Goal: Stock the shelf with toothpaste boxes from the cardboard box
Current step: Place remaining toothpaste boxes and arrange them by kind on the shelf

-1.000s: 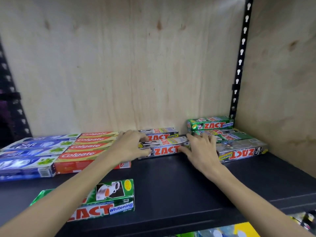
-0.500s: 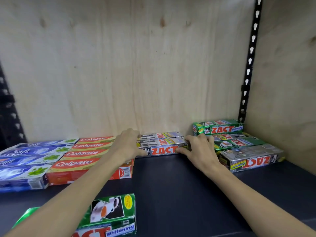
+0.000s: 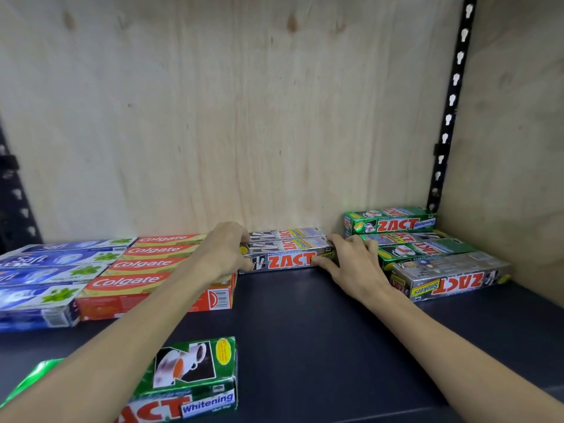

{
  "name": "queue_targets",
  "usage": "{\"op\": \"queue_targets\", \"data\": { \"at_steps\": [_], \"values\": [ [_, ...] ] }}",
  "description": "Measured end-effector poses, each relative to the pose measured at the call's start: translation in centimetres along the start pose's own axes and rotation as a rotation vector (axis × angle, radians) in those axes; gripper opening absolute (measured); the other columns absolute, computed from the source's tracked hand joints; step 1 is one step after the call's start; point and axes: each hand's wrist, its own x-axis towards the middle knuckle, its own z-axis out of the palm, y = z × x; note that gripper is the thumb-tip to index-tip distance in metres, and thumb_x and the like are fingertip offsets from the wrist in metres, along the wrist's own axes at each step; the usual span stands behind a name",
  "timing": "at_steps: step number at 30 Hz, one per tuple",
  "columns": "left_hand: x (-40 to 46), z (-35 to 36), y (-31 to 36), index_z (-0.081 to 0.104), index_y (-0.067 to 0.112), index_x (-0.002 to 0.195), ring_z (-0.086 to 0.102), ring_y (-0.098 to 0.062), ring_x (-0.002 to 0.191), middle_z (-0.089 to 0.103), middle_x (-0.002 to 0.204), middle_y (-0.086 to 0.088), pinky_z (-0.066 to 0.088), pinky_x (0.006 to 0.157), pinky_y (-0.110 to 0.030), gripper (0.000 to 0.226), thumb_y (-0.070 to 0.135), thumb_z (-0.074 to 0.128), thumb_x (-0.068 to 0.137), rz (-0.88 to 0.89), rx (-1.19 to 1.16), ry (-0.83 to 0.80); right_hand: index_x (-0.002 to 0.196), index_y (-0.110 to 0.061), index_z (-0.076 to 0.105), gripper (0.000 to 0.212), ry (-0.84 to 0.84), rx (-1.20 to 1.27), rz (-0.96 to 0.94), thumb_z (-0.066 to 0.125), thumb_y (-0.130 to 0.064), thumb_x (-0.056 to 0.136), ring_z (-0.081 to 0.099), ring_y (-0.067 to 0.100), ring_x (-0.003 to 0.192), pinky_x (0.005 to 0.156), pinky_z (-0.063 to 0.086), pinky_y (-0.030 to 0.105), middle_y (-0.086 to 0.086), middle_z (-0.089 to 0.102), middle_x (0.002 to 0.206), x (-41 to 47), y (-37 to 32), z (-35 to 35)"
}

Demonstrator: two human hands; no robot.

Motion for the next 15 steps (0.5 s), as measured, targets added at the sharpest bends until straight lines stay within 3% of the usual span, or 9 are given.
{"op": "queue_targets", "data": {
  "at_steps": [4, 11, 15],
  "values": [
    [0.0, 0.1, 0.0, 0.066, 0.014, 0.128, 0.063, -0.020, 0.102, 0.067, 0.126, -0.004, 0.050, 0.084, -0.032, 0.054, 0.028, 0.085, 0.079, 0.009, 0.015, 0.010, 0.143, -0.018, 0.048, 0.057, -0.006, 0.049, 0.016, 0.050, -0.056, 0.101, 0.037, 0.026, 0.126, 0.105, 0.021, 0.036, 0.011, 0.057, 0.131, -0.4, 0.0, -0.5],
    [-0.6, 0.0, -0.5, 0.059, 0.018, 0.138, 0.059, -0.019, 0.119, 0.061, 0.136, -0.001, 0.051, 0.099, -0.038, 0.073, 0.042, 0.087, 0.074, 0.088, -0.093, 0.048, 0.130, -0.018, 0.057, 0.052, 0.106, 0.077, -0.004, 0.058, -0.058, 0.096, 0.046, 0.023, 0.120, 0.104, 0.023, 0.035, 0.004, 0.064, 0.118, -1.0, 0.1, -0.6],
    [-1.2, -0.2, 0.2, 0.064, 0.022, 0.126, 0.062, -0.012, 0.104, 0.067, 0.113, 0.004, 0.049, 0.092, -0.030, 0.055, 0.043, 0.083, 0.079, 0.247, -0.216, 0.179, 0.124, -0.018, 0.063, 0.039, 0.185, -0.032, -0.065, 0.064, -0.045, 0.095, 0.055, 0.026, 0.113, 0.096, 0.026, 0.038, 0.003, 0.070, 0.109, -2.9, 0.5, -1.4]
  ]
}}
